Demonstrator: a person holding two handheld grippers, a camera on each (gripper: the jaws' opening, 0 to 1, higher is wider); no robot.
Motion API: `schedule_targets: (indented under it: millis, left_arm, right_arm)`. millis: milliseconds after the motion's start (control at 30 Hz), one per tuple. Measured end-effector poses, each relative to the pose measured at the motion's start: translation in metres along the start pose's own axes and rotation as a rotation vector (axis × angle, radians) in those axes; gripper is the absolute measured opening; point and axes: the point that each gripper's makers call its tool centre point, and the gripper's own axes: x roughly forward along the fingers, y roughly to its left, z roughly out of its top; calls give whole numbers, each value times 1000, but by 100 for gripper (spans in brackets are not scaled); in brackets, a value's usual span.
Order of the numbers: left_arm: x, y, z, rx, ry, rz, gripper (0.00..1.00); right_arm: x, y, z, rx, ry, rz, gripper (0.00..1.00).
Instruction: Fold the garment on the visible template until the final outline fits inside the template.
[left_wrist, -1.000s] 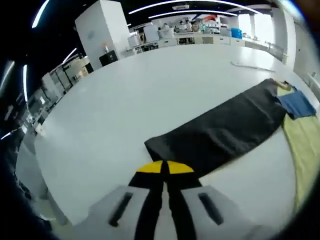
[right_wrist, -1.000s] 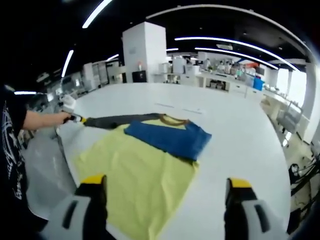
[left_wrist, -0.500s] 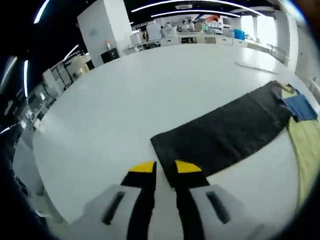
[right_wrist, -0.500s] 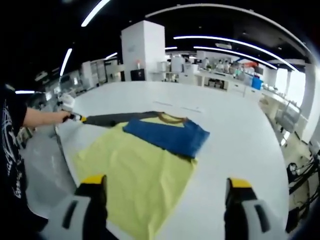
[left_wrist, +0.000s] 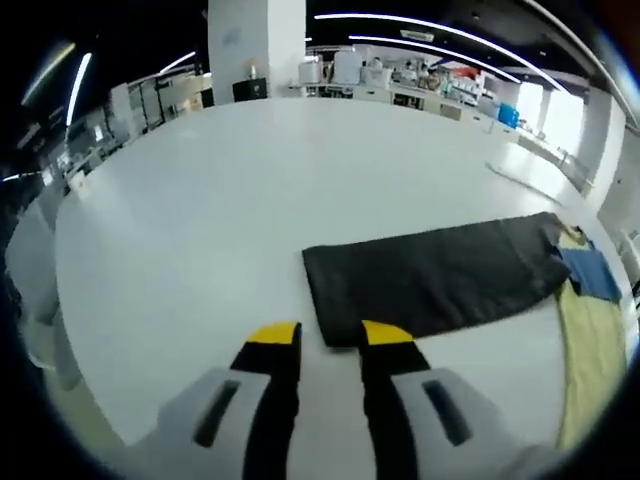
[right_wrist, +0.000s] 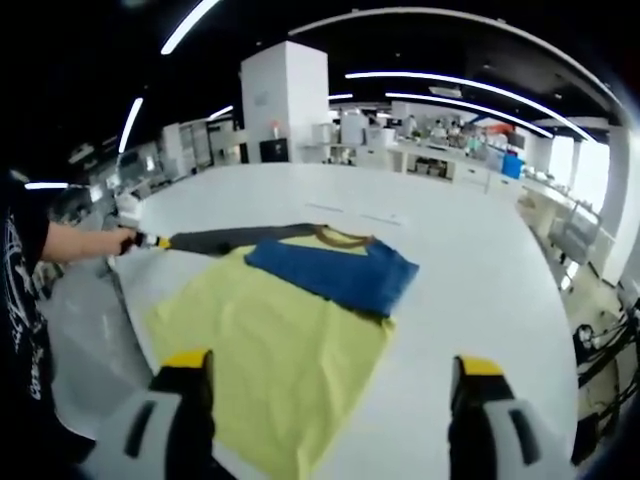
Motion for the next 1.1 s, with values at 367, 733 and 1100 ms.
schedule_targets:
  millis: [367, 733, 1100]
  left_arm:
    - [14, 12, -3, -27, 19, 14, 15]
    - [17, 8, -1, -90, 55, 74, 8]
    - [23, 10, 5, -123, 47, 48, 2]
  right_arm:
    - [-1, -3, -4, 10, 9, -22, 100]
    - [0, -1, -9, 21, 20, -36, 100]
    - [-1, -1, -8, 6, 18, -30, 100]
